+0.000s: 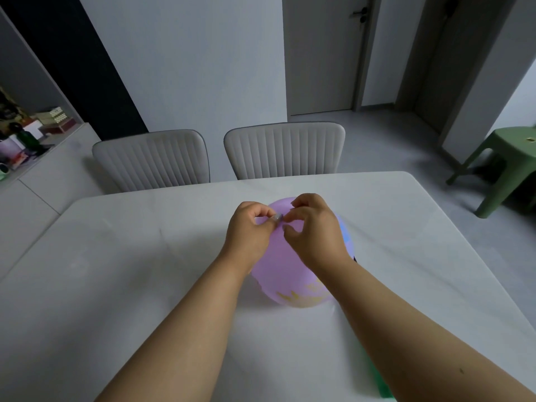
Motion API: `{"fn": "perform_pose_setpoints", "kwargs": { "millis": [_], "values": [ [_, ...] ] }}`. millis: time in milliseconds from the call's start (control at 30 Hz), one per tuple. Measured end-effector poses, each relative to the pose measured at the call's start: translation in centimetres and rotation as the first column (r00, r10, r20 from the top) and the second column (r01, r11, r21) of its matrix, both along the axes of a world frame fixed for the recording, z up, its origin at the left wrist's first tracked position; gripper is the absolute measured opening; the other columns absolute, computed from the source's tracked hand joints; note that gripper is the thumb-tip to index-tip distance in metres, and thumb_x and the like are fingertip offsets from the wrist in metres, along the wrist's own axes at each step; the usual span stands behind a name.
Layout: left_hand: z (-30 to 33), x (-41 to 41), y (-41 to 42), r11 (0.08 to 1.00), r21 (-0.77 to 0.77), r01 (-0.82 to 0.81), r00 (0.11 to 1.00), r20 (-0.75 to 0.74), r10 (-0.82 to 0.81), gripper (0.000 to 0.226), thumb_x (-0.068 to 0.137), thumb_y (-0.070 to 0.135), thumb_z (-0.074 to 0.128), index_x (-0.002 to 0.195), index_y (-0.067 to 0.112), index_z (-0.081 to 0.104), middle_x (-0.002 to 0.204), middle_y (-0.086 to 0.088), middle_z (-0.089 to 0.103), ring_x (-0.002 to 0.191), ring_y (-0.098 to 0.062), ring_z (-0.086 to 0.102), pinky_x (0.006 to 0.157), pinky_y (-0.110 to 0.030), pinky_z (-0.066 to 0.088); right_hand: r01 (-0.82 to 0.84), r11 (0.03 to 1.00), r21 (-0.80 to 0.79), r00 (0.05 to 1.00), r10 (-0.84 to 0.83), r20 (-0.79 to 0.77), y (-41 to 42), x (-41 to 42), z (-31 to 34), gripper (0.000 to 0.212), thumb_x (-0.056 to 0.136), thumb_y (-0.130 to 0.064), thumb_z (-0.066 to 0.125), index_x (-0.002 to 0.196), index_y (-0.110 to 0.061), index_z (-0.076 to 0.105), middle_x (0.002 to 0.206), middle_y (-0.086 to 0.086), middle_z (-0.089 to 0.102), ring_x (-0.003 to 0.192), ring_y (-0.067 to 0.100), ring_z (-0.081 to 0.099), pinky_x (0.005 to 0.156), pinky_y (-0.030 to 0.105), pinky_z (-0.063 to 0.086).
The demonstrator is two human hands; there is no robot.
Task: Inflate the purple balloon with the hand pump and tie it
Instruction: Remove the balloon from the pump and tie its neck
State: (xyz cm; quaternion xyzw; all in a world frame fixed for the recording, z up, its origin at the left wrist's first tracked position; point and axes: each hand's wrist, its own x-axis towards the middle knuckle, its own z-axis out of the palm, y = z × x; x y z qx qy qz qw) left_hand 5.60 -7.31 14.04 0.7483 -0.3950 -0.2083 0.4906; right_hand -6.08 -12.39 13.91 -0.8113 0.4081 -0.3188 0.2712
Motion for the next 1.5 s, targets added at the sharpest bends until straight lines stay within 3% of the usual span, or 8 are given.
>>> {"fn": "perform_pose_setpoints", "kwargs": {
  "millis": [233, 400, 600, 700, 833, 1233, 1400, 1500],
  "values": [
    [0.1, -0.8, 0.7, 1.0, 0.004, 0.029, 0.973, 0.228, -0.029, 0.011, 0.086, 0.018, 0.067, 0.076, 0.02, 0.064, 0.1, 0.004, 0.052, 0.095, -0.008, 0.053, 0.078, -0.001, 0.034, 0.02, 0.999, 0.042, 0.988, -0.026, 0.149, 0.2, -0.8, 0.0, 0.026, 0.074, -0.009, 0.074, 0.099, -0.006, 0.068, 0.106, -0.004, 0.054, 0.09, 0.01, 0.057, 0.079, 0.005, 0.041],
    [-0.2, -1.6, 1.1, 0.996, 0.019, 0.082, 0.94, 0.331, -0.084, 0.005, 0.085, 0.018, 0.068, 0.082, 0.016, 0.07, 0.104, 0.007, 0.045, 0.105, -0.008, 0.049, 0.09, -0.007, 0.03, -0.011, 1.0, 0.007, 0.998, 0.011, 0.064, 0.2, -1.8, -0.3, 0.03, 0.073, -0.011, 0.074, 0.103, -0.007, 0.069, 0.124, 0.003, 0.057, 0.11, 0.015, 0.058, 0.08, -0.004, 0.03],
    [-0.8, -2.2, 1.2, 0.994, 0.006, 0.113, 0.886, 0.453, -0.103, 0.005, 0.084, 0.019, 0.068, 0.083, 0.015, 0.069, 0.101, 0.011, 0.046, 0.107, -0.011, 0.046, 0.084, 0.002, 0.025, -0.054, 0.998, 0.03, 0.998, 0.054, 0.015, 0.0, -3.0, -0.4, 0.041, 0.073, -0.015, 0.073, 0.113, -0.012, 0.067, 0.131, 0.0, 0.055, 0.118, 0.013, 0.054, 0.089, 0.011, 0.033],
    [-1.0, -2.4, 1.4, 0.994, -0.016, 0.112, 0.879, 0.468, -0.092, 0.006, 0.084, 0.019, 0.067, 0.089, 0.016, 0.066, 0.099, 0.013, 0.049, 0.105, -0.013, 0.047, 0.087, -0.01, 0.032, -0.064, 0.997, 0.039, 0.998, 0.062, 0.029, 0.1, -3.3, -0.7, 0.044, 0.072, -0.015, 0.074, 0.114, -0.012, 0.065, 0.127, 0.001, 0.057, 0.117, 0.013, 0.055, 0.087, 0.008, 0.031],
    [-1.0, -2.4, 1.7, 0.991, -0.045, 0.128, 0.874, 0.477, -0.091, 0.006, 0.085, 0.02, 0.067, 0.089, 0.017, 0.069, 0.097, 0.016, 0.051, 0.103, -0.011, 0.047, 0.083, 0.001, 0.029, -0.076, 0.996, 0.053, 0.997, 0.074, 0.033, 0.3, -3.6, -0.8, 0.048, 0.072, -0.017, 0.074, 0.119, -0.014, 0.063, 0.128, -0.001, 0.056, 0.117, 0.012, 0.053, 0.088, 0.008, 0.031],
    [-2.4, -2.9, 2.8, 0.973, -0.199, 0.115, 0.861, 0.508, 0.002, 0.017, 0.076, 0.023, 0.076, 0.093, 0.021, 0.078, 0.098, 0.014, 0.052, 0.097, 0.001, 0.041, 0.088, 0.005, 0.027, -0.145, 0.983, 0.11, 0.989, 0.145, 0.012, 1.0, -4.8, -0.8, 0.064, 0.074, -0.016, 0.069, 0.135, -0.014, 0.049, 0.142, -0.001, 0.046, 0.132, 0.012, 0.041, 0.097, 0.008, 0.023],
    [-2.8, -3.2, 3.3, 0.968, -0.224, 0.114, 0.873, 0.488, 0.01, 0.016, 0.074, 0.02, 0.074, 0.09, 0.02, 0.077, 0.106, 0.01, 0.056, 0.104, -0.003, 0.049, 0.094, 0.002, 0.029, -0.035, 0.983, 0.181, 0.999, 0.03, 0.033, 0.6, -5.3, -0.9, 0.08, 0.071, -0.051, 0.029, 0.144, -0.019, 0.039, 0.151, 0.001, 0.039, 0.14, 0.018, 0.031, 0.116, 0.036, 0.023],
    [-3.2, -3.8, 4.4, 0.972, -0.207, 0.108, 0.9, 0.436, -0.008, 0.013, 0.074, 0.026, 0.071, 0.086, 0.021, 0.074, 0.114, 0.01, 0.056, 0.111, -0.005, 0.053, 0.099, -0.005, 0.033, 0.075, 0.944, 0.321, 0.996, -0.059, -0.062, -0.2, -5.8, -1.6, 0.061, 0.093, -0.048, 0.029, 0.149, -0.023, 0.03, 0.155, 0.001, 0.031, 0.143, 0.019, 0.026, 0.117, 0.039, 0.02]
  ]
}}
